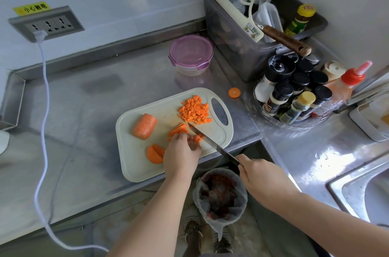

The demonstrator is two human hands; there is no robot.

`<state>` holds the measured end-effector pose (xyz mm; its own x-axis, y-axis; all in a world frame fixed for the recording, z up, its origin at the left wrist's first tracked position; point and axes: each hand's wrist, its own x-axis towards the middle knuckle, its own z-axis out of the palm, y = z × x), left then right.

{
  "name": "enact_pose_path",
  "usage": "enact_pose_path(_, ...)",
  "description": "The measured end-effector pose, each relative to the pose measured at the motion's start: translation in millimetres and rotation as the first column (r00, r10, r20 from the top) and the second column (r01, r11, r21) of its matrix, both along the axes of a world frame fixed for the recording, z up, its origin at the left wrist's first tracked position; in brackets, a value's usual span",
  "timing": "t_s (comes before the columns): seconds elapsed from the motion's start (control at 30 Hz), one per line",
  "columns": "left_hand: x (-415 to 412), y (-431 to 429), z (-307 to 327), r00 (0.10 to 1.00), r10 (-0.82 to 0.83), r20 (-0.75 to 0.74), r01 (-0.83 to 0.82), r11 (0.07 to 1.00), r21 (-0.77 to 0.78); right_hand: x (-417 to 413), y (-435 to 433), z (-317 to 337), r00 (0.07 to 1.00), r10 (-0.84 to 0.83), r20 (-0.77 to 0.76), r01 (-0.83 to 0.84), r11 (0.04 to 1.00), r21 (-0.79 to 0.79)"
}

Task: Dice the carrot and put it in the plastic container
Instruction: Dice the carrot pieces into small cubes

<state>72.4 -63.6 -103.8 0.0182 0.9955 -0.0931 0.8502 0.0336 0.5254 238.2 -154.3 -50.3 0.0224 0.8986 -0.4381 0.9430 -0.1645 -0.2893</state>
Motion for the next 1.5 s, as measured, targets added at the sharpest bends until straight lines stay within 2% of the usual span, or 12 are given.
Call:
enact_pose_path(0.8,-0.9,5.8,-6.4,0.999,-0.017,-0.031,0.017,1.0,-0.006,-4.7,-0.1,-16.3,0.992,0.058,0.115,-0.046,0.993,-0.105)
enact_pose_path(0.93,0.1,7.9,-3.7,0.997,-0.033,-0.066,0.033,0.999,-0.009,0.8,3.4,-13.9,0.994,0.046,0.096,-0.035,0.993,-0.112)
enact_pose_path(1.03,2.4,10.6,0.1,0.991,-0.064,-0.121,0.066,0.998,0.02,8.6,10.5,-9.7,0.999,0.018,0.048,-0.016,0.999,-0.043)
enact_pose_path(1.13,5.8,17.4,1.8,0.965,-0.106,-0.238,0.128,0.989,0.079,15.5,23.0,-4.5,0.999,0.036,0.013,-0.037,0.997,0.062)
enact_pose_path(1.27,11.0,31.7,3.8,0.94,-0.146,-0.307,0.192,0.973,0.125,20.6,37.3,-0.8,0.998,0.065,0.027,-0.068,0.988,0.135)
enact_pose_path(1.37,5.6,41.5,10.3,0.989,-0.031,-0.146,0.049,0.991,0.121,23.8,42.4,-0.7,0.997,0.067,0.041,-0.073,0.982,0.173)
enact_pose_path(1.43,-7.8,51.5,18.2,0.99,0.127,0.064,-0.134,0.981,0.14,25.6,43.8,0.8,0.996,0.07,0.062,-0.081,0.975,0.205)
enact_pose_path(1.5,-22.9,66.2,27.5,0.95,0.156,0.272,-0.206,0.965,0.165,26.8,43.6,0.5,0.989,0.093,0.113,-0.118,0.963,0.243)
